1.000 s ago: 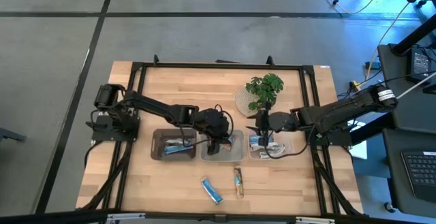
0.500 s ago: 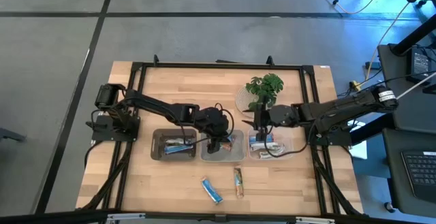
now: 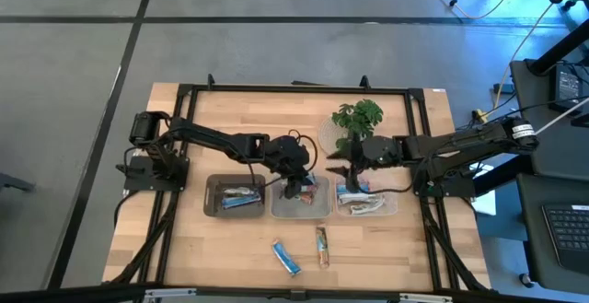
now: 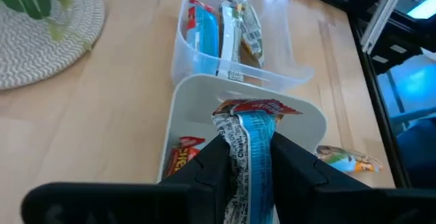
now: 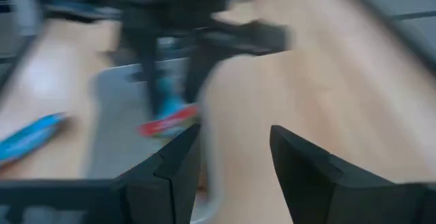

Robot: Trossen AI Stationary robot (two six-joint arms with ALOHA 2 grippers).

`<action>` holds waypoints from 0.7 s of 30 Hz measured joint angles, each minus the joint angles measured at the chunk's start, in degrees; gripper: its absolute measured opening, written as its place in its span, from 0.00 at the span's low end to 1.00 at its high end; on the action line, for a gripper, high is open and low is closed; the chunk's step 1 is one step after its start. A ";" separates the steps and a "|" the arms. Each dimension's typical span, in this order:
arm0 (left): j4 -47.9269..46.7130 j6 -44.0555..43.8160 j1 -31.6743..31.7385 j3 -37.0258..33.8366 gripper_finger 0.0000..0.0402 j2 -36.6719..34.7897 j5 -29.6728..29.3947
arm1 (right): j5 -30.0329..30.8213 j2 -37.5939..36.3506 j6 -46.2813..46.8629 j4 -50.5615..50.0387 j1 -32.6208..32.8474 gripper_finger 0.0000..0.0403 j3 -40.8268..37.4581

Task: Pick and place Granola Bars by type
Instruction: Put the red granola bar into the gray bin

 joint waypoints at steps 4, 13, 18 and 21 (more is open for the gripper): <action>2.01 0.05 -1.76 0.00 0.19 0.00 -0.32 | -8.55 0.00 0.34 -0.04 0.11 0.44 0.01; 3.16 1.25 -6.00 0.00 0.19 0.57 -3.40 | -9.77 0.02 2.01 -23.81 2.81 0.44 9.58; 3.52 3.52 -6.46 -0.03 0.18 1.50 -4.65 | -6.78 -0.02 8.50 -35.77 5.97 0.44 13.85; 4.24 3.62 -6.40 0.05 0.18 2.21 -5.47 | -6.57 -0.02 14.20 -39.01 7.10 0.44 13.99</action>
